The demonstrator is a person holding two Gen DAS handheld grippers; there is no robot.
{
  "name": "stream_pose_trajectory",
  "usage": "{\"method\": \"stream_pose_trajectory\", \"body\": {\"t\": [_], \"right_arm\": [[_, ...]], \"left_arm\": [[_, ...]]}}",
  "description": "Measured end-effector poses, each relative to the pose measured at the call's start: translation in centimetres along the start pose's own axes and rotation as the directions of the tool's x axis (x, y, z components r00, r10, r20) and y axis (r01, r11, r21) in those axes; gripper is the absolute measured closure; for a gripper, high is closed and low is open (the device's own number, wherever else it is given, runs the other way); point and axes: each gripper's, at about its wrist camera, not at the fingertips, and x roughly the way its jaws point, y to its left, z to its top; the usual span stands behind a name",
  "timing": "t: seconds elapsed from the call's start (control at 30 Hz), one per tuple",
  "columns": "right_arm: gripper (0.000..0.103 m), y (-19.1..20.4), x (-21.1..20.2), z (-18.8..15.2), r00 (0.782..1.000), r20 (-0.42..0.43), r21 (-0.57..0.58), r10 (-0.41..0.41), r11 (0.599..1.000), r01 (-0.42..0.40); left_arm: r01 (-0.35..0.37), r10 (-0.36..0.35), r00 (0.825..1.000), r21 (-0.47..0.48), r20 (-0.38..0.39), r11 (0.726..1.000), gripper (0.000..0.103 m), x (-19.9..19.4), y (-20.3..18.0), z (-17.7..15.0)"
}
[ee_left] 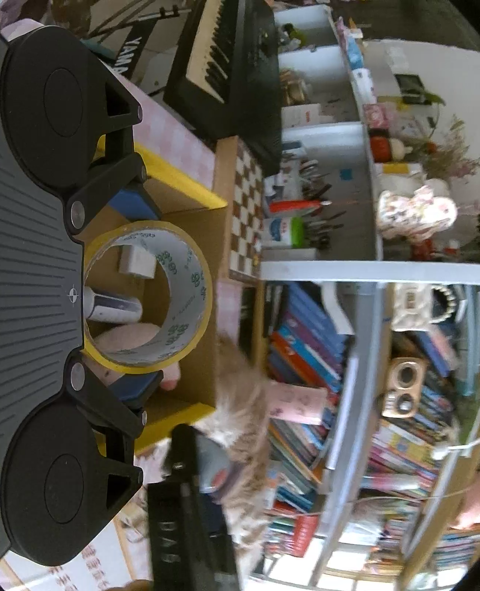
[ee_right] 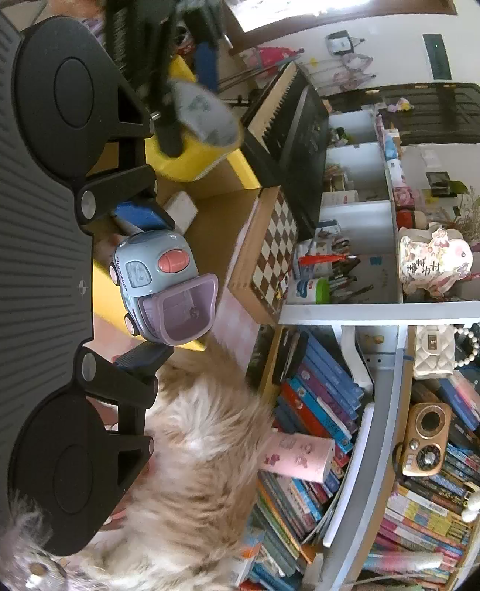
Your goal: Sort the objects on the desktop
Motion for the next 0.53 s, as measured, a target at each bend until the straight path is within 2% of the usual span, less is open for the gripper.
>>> {"method": "stream_pose_trajectory", "body": {"t": [0.2, 0.4, 0.53], "right_arm": [[0.042, -0.4, 2.7, 1.0, 0.998, -0.009, -0.001, 0.058, 0.998, -0.058], [0.042, -0.3, 5.5, 1.6, 0.991, -0.045, -0.009, 0.123, 0.992, -0.124], [0.042, -0.2, 7.3, 1.7, 0.984, -0.076, -0.01, 0.163, 0.986, -0.164]], "left_arm": [[0.012, -0.007, 0.995, 0.05, -0.104, 0.999, 0.018, 3.1, -1.3, -1.0], [0.036, -0.02, 0.977, 0.072, -0.213, 0.997, 0.017, 4.8, -2.5, -2.3], [0.026, -0.013, 0.975, 0.059, -0.221, 0.998, 0.017, 4.9, -2.5, -2.5]]}}
